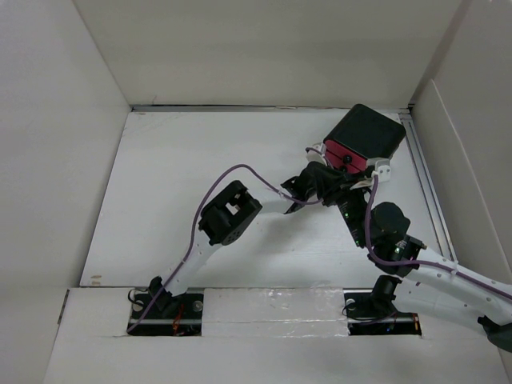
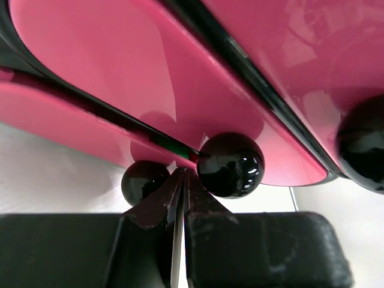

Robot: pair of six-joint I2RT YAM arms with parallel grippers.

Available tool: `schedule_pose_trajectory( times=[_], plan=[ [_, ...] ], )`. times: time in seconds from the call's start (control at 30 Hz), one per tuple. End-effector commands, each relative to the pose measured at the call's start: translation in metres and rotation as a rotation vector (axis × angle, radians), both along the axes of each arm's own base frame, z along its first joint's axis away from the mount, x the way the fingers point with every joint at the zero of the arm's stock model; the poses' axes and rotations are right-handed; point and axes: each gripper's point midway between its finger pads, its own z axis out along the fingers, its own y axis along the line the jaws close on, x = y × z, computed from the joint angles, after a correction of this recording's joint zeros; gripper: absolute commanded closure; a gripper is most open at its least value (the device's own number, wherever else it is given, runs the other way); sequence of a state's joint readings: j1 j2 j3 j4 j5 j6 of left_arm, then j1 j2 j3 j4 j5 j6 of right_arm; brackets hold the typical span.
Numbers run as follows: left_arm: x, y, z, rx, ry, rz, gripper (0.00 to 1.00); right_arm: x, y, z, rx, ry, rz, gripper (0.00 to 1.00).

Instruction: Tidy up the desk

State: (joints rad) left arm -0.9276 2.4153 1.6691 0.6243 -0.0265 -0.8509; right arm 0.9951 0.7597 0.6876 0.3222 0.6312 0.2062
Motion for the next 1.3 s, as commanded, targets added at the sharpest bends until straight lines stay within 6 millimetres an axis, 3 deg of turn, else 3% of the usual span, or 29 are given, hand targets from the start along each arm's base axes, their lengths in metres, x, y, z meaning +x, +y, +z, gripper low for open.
schedule_pose_trajectory(
  times=[0.0, 0.23, 0.5, 0.53, 0.6, 0.63, 0.67, 0.7, 0.73, 0.8, 0.83, 0.87, 0.9, 0.93, 1.0, 1.03, 1.07, 1.1, 1.13, 1.17, 1.2, 1.23, 1.27],
  plan=[
    [0.018, -0.005, 0.023, -0.088, -0.018, 0.071, 1.00, -0.002, -0.004, 0.026, 0.068, -0.046, 0.003, 0.67],
    [0.030, -0.006, 0.028, -0.106, -0.035, 0.123, 1.00, -0.003, -0.005, 0.027, 0.072, -0.048, 0.001, 0.67],
    [0.025, -0.007, 0.041, -0.128, -0.057, 0.148, 0.99, -0.003, -0.006, 0.027, 0.073, -0.047, 0.002, 0.67],
    [0.024, -0.005, 0.053, -0.151, -0.074, 0.150, 0.98, -0.003, -0.006, 0.027, 0.072, -0.048, 0.001, 0.67],
    [0.018, 0.005, 0.045, -0.146, -0.069, 0.154, 0.90, -0.003, -0.005, 0.027, 0.071, -0.049, 0.004, 0.67],
    [0.011, 0.003, 0.066, -0.195, -0.095, 0.141, 0.86, -0.004, -0.005, 0.027, 0.074, -0.049, 0.004, 0.67],
    [0.006, 0.010, 0.056, -0.176, -0.089, 0.139, 0.76, -0.003, -0.005, 0.028, 0.073, -0.049, 0.004, 0.67],
    [0.004, 0.013, 0.060, -0.177, -0.099, 0.139, 0.70, -0.003, -0.004, 0.027, 0.071, -0.046, 0.006, 0.67],
    [0.002, 0.017, 0.077, -0.193, -0.133, 0.136, 0.65, -0.003, -0.004, 0.027, 0.073, -0.047, 0.006, 0.67],
    [-0.010, 0.023, 0.075, -0.169, -0.143, 0.121, 0.53, -0.004, -0.003, 0.027, 0.072, -0.049, 0.012, 0.67],
    [-0.012, 0.028, 0.095, -0.193, -0.171, 0.124, 0.50, -0.004, -0.004, 0.027, 0.075, -0.049, 0.011, 0.67],
    [-0.022, 0.032, 0.087, -0.162, -0.178, 0.108, 0.45, -0.004, -0.004, 0.027, 0.076, -0.049, 0.008, 0.67],
    [-0.024, 0.037, 0.090, -0.158, -0.190, 0.114, 0.42, -0.004, -0.004, 0.028, 0.075, -0.048, 0.010, 0.68],
    [-0.027, 0.043, 0.110, -0.179, -0.217, 0.115, 0.41, -0.005, -0.006, 0.030, 0.079, -0.052, 0.009, 0.68],
    [-0.040, 0.053, 0.103, -0.139, -0.233, 0.099, 0.37, -0.006, -0.008, 0.031, 0.088, -0.054, 0.012, 0.68],
    [-0.044, 0.060, 0.128, -0.174, -0.272, 0.102, 0.36, -0.008, -0.010, 0.032, 0.091, -0.058, 0.011, 0.69],
    [-0.050, 0.071, 0.115, -0.138, -0.266, 0.103, 0.34, -0.011, -0.013, 0.035, 0.108, -0.067, 0.015, 0.69],
    [-0.052, 0.080, 0.116, -0.117, -0.288, 0.112, 0.34, -0.012, -0.015, 0.036, 0.119, -0.072, 0.016, 0.70],
    [-0.056, 0.089, 0.136, -0.138, -0.317, 0.121, 0.34, -0.013, -0.018, 0.035, 0.127, -0.077, 0.014, 0.70],
    [-0.062, 0.102, 0.123, -0.099, -0.309, 0.126, 0.34, -0.017, -0.023, 0.040, 0.149, -0.092, 0.016, 0.70],
    [-0.064, 0.113, 0.123, -0.072, -0.330, 0.143, 0.34, -0.019, -0.026, 0.043, 0.171, -0.105, 0.013, 0.70],
    [-0.069, 0.125, 0.146, -0.092, -0.364, 0.156, 0.33, -0.019, -0.027, 0.039, 0.170, -0.106, 0.011, 0.70],
    [-0.076, 0.140, 0.130, -0.047, -0.357, 0.163, 0.33, -0.020, -0.029, 0.040, 0.182, -0.111, 0.009, 0.70]
  ],
)
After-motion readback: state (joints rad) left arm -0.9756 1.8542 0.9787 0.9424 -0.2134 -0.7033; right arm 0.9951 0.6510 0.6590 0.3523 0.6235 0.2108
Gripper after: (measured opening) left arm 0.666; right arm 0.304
